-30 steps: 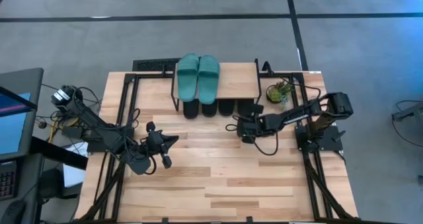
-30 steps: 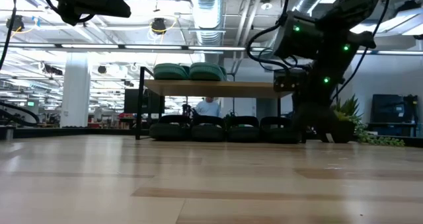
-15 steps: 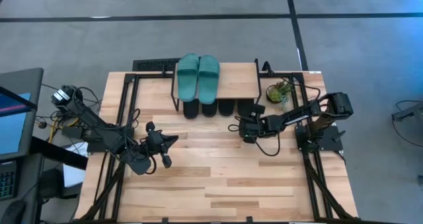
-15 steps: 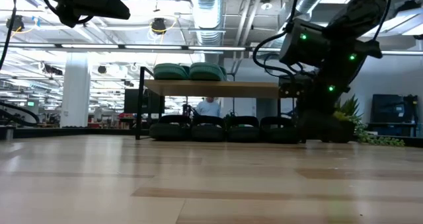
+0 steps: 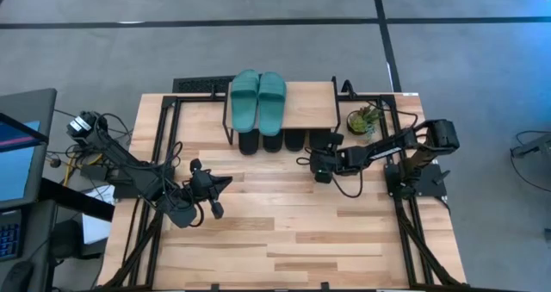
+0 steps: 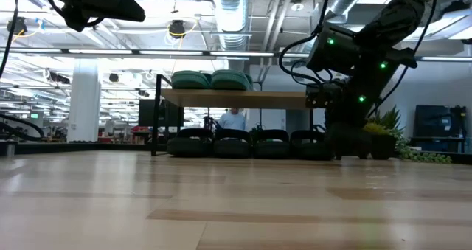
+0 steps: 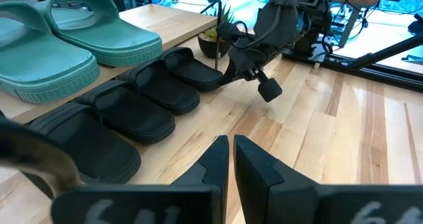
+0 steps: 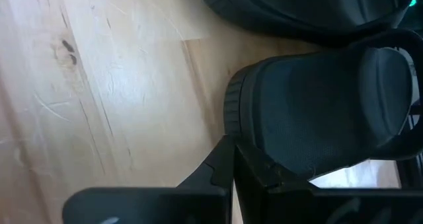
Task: Pick and place slides into the shelf
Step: Put the black slide under the shelf, then return to Home Position
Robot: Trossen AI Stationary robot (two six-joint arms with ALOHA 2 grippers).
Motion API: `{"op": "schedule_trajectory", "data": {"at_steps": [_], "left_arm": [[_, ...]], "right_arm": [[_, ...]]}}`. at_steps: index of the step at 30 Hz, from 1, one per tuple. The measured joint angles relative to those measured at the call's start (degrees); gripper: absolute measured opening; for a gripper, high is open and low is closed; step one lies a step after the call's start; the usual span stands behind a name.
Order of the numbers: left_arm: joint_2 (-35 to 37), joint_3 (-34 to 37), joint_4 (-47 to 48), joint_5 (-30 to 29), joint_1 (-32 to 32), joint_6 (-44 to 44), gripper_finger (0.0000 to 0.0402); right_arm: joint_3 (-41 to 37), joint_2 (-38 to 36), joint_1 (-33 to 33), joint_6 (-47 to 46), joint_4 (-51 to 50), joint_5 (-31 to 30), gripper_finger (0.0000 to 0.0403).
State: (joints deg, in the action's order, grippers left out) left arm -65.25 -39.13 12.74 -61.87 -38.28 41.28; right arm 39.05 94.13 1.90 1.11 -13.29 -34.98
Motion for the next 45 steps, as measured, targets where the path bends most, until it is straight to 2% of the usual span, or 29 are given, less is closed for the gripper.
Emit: {"op": "schedule_trajectory", "data": {"at_steps": [10, 16, 22, 28, 36, 40, 45], "left_arm": [[0.0, 0.0, 0.9, 0.0, 0.0, 0.1, 0.0013], [0.0, 0.0, 0.8, 0.0, 0.0, 0.1, 0.0013], [0.0, 0.0, 0.6, 0.0, 0.0, 0.1, 0.0013], [0.0, 0.0, -0.6, 2.7, 0.0, 0.1, 0.0013], [0.0, 0.0, -9.6, 4.4, 0.0, -4.7, 0.0013], [0.0, 0.0, -16.3, 2.7, 0.0, -9.8, 0.0013], [0.0, -3.0, -23.1, -2.7, 0.8, -19.2, 0.0013]], "right_arm": [[0.0, 0.0, 0.0, 0.5, 0.1, 0.2, 0.0], [0.7, 0.0, -3.2, -0.2, -0.3, -0.9, 0.0], [2.3, 0.0, -7.1, -4.3, -3.2, -1.8, 0.0], [4.6, -1.0, -15.0, -16.2, -10.9, -1.2, 0.0], [8.2, -8.9, -27.8, -26.7, -11.8, 6.2, 0.0], [9.9, -15.0, -30.7, -28.6, -12.0, 9.3, 0.0], [13.1, -23.5, -31.2, -27.4, -12.0, 9.2, 0.0]]}}
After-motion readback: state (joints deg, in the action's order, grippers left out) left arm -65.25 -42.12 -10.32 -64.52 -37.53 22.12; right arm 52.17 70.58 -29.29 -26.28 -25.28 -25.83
